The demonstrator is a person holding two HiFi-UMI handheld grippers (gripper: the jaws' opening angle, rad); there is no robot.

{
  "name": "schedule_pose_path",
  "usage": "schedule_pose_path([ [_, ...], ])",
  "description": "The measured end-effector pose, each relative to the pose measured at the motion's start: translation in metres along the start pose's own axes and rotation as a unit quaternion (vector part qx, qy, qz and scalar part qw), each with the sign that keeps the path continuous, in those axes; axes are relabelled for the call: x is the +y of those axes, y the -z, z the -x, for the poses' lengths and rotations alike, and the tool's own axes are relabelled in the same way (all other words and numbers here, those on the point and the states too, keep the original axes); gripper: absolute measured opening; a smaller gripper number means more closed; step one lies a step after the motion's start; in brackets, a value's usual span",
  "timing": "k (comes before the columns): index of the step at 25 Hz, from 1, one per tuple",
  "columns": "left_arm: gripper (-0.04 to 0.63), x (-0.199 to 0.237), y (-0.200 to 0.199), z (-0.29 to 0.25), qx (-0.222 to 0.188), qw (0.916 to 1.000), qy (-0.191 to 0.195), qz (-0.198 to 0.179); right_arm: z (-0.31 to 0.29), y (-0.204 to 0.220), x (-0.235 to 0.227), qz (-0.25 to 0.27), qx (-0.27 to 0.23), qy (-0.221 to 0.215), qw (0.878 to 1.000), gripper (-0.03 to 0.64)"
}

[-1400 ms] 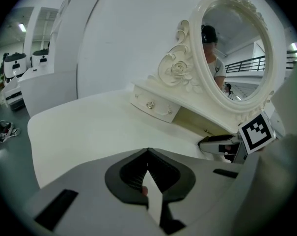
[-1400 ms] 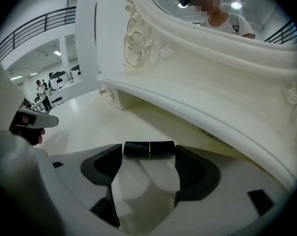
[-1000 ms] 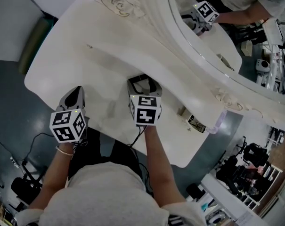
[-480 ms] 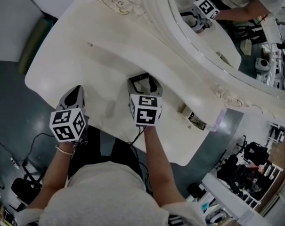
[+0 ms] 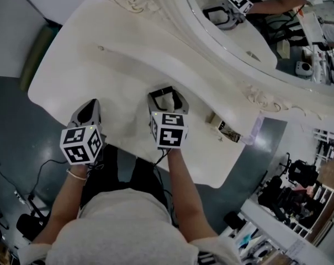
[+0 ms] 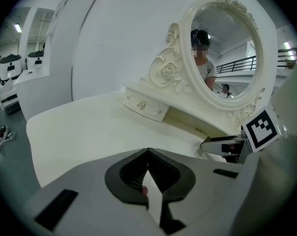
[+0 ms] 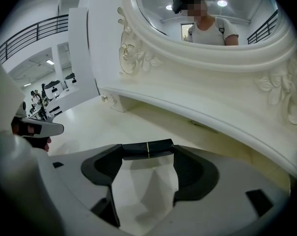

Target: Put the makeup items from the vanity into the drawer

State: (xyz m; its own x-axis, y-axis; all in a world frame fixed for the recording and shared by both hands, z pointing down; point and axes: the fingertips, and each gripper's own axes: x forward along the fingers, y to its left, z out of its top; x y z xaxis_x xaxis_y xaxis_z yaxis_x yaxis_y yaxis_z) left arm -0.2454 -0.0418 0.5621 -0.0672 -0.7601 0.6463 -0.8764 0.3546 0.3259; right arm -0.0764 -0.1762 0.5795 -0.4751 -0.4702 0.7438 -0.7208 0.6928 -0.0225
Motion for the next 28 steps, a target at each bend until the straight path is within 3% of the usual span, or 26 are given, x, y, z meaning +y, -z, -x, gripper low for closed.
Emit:
schedule_pose_path([
  [17, 0.003, -0.097, 0.032, 0.021, 0.006, 0.9960, 0.077, -0.044, 0.091, 0.052, -0.040, -0.048, -0.024, 0.046, 0.998, 0.318],
  [28, 0.003, -0.188, 0.042, 0.027, 0.013, 0.9820, 0.150, -0.115, 0.153, 0.083, -0.092, -0.110, -0.054, 0.096, 0.988, 0.318],
])
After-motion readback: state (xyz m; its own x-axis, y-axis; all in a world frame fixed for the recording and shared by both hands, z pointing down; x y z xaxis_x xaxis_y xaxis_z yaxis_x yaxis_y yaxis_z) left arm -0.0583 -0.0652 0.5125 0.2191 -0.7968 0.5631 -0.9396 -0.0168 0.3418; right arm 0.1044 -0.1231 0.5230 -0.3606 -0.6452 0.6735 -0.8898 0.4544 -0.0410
